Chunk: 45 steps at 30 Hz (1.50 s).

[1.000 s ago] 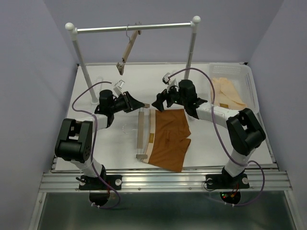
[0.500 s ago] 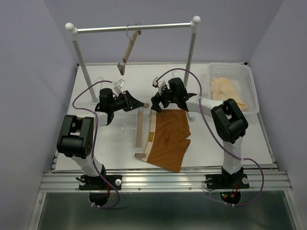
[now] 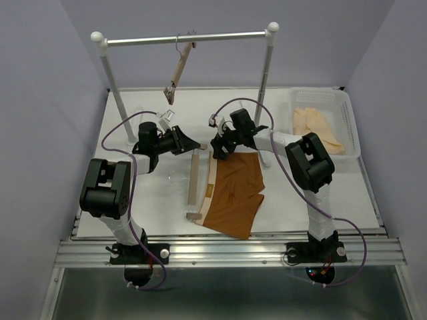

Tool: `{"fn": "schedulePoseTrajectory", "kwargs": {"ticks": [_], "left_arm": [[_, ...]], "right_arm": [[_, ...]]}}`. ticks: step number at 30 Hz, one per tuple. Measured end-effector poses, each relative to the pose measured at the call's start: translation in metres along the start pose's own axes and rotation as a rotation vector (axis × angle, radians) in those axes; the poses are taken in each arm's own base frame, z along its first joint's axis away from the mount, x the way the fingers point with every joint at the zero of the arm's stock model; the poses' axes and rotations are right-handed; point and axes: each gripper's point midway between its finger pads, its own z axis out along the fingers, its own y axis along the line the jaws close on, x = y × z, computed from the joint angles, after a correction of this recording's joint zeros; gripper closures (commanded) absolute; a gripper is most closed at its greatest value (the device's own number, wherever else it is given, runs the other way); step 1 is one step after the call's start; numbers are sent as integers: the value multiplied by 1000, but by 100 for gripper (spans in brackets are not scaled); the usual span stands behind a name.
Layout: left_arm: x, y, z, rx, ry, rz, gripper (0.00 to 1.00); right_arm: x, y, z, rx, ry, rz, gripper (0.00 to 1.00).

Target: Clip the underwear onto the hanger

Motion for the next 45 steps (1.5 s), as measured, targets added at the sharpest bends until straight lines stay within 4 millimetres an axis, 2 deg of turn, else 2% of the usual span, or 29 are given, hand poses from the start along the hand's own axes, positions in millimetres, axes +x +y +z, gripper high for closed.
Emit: {"fn": "schedulePoseTrajectory", "kwargs": {"ticks": [4, 9, 10, 13, 18, 21, 22, 24, 25, 32, 35, 39, 45], "left_arm": [[0, -1, 0, 5, 4, 3, 100], [1, -1, 0, 10, 9, 6, 100], [1, -1, 0, 10, 9, 6, 100], [1, -2, 0, 12, 11, 7, 100], [0, -2, 1, 14, 9, 10, 100], [-1, -1, 2, 14, 9, 11, 100], [-1, -1, 2, 13, 10, 9, 100], [0, 0, 2, 12, 13, 6, 100], [0, 0, 2, 11, 13, 7, 100], [2, 1, 2, 5, 19, 0, 100], [2, 2, 2, 2, 19, 0, 100], [1, 2, 2, 2, 18, 4, 100], [0, -1, 2, 18, 18, 20, 100]], "right_arm": [[9, -1, 7, -12, 21, -1, 28], [5, -5, 12, -12, 17, -6, 28], [5, -6, 12, -12, 17, -9, 36], [6, -8, 13, -7, 19, -18, 49], [7, -10, 13, -8, 20, -26, 68], [10, -7, 13, -16, 30, -34, 73], [10, -6, 14, -17, 32, -38, 81], [11, -3, 15, -19, 37, -53, 89], [11, -1, 16, -22, 39, -60, 99], [10, 3, 12, 13, 42, -68, 99], [15, 2, 1, 96, 27, -42, 99], [14, -3, -24, 244, -41, 23, 99], [-24, -1, -56, 334, -236, 66, 99]]}}
